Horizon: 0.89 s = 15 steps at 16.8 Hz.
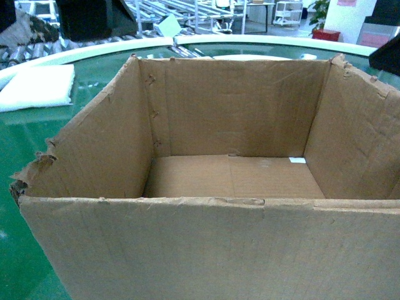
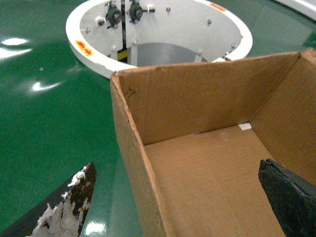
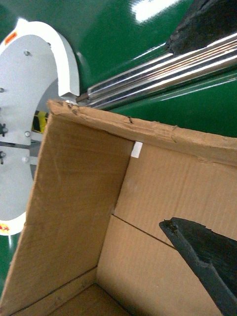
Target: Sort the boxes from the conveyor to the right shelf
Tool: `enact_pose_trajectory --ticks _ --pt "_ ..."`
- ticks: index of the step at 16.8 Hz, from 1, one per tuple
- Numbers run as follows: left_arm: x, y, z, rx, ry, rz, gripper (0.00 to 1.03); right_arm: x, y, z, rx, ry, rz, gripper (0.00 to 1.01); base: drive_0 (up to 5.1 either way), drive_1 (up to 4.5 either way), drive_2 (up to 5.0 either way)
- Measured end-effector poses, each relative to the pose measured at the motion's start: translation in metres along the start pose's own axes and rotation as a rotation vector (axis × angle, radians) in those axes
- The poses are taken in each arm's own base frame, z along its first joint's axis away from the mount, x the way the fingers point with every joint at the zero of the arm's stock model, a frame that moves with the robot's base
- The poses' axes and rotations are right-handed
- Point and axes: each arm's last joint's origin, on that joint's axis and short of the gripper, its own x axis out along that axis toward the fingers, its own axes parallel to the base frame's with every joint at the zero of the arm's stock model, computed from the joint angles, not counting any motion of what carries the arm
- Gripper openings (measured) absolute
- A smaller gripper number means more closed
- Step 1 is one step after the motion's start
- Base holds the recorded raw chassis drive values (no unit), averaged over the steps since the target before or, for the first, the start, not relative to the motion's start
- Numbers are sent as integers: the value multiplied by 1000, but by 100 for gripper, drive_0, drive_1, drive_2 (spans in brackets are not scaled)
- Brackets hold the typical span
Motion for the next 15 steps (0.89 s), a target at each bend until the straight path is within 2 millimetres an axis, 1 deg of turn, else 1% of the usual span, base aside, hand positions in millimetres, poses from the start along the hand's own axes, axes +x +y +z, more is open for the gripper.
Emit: enact_pose_trajectory --ticks 2,5,7,9,12,13,14,15 --pt "7 -4 -12 -64 110 3 98 11 -2 -9 15 66 -4 98 0 0 0" --pt "21 -8 -31 -81 228 38 98 26 -3 -23 26 121 -14 98 0 0 0" --pt "31 -11 -46 -92 306 51 98 33 -10 -35 41 158 -41 98 0 0 0" --pt "33 -15 -49 -105 314 47 98 35 -12 -43 59 173 -58 98 0 0 0" --pt "34 -16 -50 -110 306 63 98 35 -12 -48 73 162 -62 98 0 0 0" --pt "33 -16 -50 -113 305 68 98 34 -12 -49 80 160 -63 92 0 0 0" --pt "33 -16 -51 -117 308 72 91 34 -12 -50 80 160 -63 81 0 0 0" --pt "32 -17 -51 -129 308 86 78 34 -11 -50 80 159 -62 69 0 0 0"
